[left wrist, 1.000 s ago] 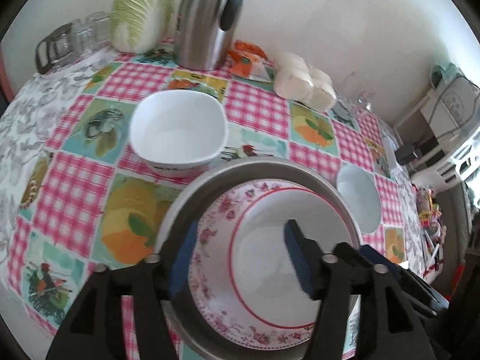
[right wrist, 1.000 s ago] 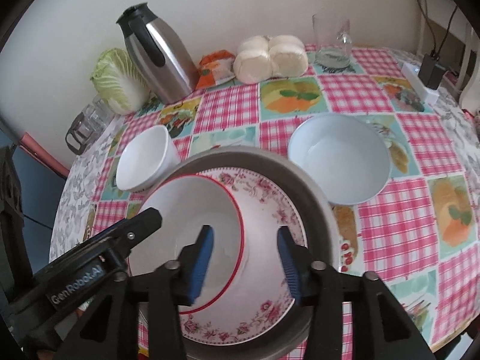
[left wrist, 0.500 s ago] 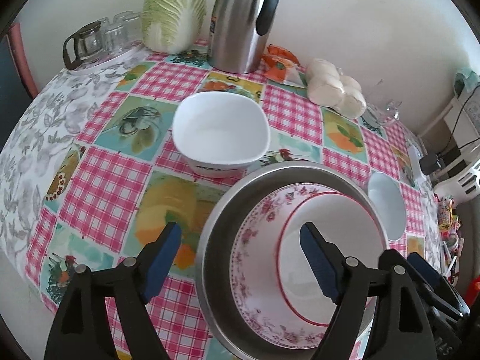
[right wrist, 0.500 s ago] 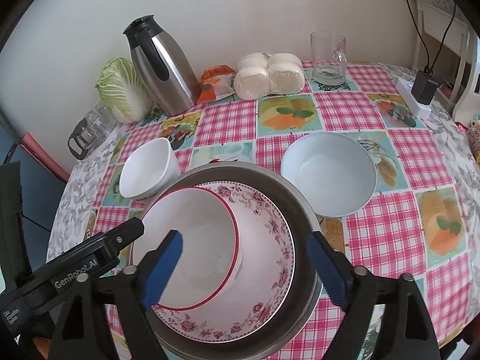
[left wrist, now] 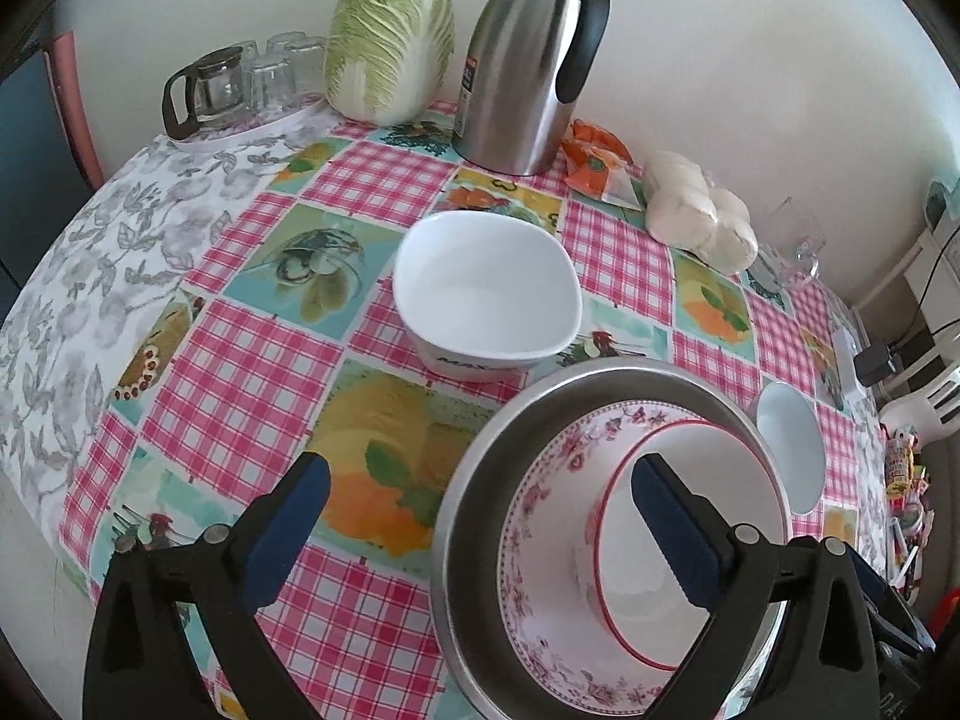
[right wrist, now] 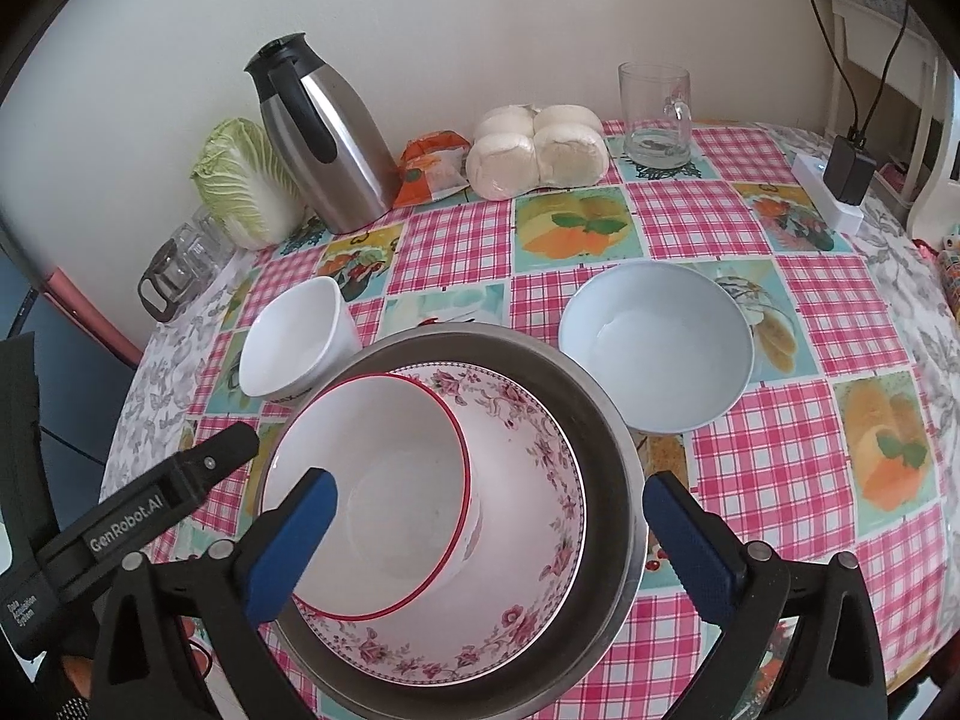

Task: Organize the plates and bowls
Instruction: 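Raise both grippers away from the bowl rim, then move both grippers to the rim of the white square bowl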

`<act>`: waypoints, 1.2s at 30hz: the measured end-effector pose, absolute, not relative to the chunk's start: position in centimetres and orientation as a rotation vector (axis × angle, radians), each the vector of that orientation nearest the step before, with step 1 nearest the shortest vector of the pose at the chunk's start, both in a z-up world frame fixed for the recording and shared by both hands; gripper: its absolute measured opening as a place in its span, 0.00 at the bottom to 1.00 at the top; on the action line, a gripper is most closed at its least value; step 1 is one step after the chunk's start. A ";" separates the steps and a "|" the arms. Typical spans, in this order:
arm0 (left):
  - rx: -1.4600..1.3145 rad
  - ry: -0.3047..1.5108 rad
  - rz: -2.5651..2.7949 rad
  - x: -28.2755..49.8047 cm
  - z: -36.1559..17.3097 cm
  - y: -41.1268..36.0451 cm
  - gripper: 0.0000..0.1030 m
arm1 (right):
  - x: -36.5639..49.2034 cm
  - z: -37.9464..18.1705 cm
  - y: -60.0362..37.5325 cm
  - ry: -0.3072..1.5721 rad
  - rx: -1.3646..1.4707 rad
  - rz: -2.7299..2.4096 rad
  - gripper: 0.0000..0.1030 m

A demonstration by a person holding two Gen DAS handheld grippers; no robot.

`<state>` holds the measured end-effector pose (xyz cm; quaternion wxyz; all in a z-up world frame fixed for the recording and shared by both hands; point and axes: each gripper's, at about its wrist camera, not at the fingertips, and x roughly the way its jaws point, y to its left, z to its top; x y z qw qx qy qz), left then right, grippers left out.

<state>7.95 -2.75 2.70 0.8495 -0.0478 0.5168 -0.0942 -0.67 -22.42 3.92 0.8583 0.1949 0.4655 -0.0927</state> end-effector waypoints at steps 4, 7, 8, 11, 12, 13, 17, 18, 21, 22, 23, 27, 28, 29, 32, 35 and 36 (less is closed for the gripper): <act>-0.103 1.107 -0.205 8.3 2.6 -2.2 0.98 | -0.7 4.0 -22.3 0.977 0.408 -0.195 1.00; -0.101 1.098 -0.191 8.6 2.9 -1.4 0.98 | -0.6 3.9 -22.0 0.982 0.407 -0.179 1.00; -0.102 1.092 -0.185 8.7 3.1 -1.1 0.98 | -0.5 3.8 -21.8 0.986 0.403 -0.175 1.00; -0.125 1.085 -0.183 9.1 3.4 0.1 0.98 | -0.4 3.6 -21.4 0.994 0.399 -0.171 1.00; -0.139 1.088 -0.188 9.3 3.3 0.5 0.98 | -0.4 3.6 -21.3 0.995 0.400 -0.171 1.00; -0.150 1.095 -0.194 9.4 3.2 0.8 0.98 | -0.3 3.6 -21.2 0.996 0.399 -0.172 1.00; -0.187 1.109 -0.207 10.1 2.9 1.8 0.98 | -0.2 3.6 -20.7 0.994 0.388 -0.181 1.00; -0.194 1.108 -0.209 10.2 2.9 1.9 0.98 | -0.1 3.6 -20.6 0.992 0.386 -0.181 1.00; -0.209 1.101 -0.224 10.8 3.0 2.3 0.98 | -0.1 3.7 -20.4 0.988 0.383 -0.189 1.00; -0.213 1.105 -0.232 10.9 2.9 2.3 0.98 | -0.1 3.8 -20.3 0.984 0.380 -0.193 1.00; -0.219 1.110 -0.242 11.1 2.8 2.3 0.98 | 0.0 3.8 -20.1 0.980 0.377 -0.196 1.00; -0.228 1.107 -0.257 11.7 2.6 2.2 0.98 | 0.1 4.0 -19.6 0.962 0.367 -0.197 1.00; -0.221 1.106 -0.258 11.9 2.5 2.1 0.98 | 0.2 4.1 -19.4 0.956 0.366 -0.195 1.00; -0.212 1.106 -0.264 12.0 2.5 2.0 0.98 | 0.3 4.0 -19.3 0.954 0.364 -0.192 1.00; -0.219 1.108 -0.283 12.6 2.2 2.2 0.98 | 0.4 3.9 -18.9 0.958 0.350 -0.207 1.00; -0.264 1.109 -0.280 13.3 1.8 2.9 0.98 | 0.6 3.9 -19.0 0.943 0.360 -0.216 1.00; -0.276 1.107 -0.280 13.5 1.7 3.1 0.98 | 0.7 4.0 -18.9 0.934 0.369 -0.216 1.00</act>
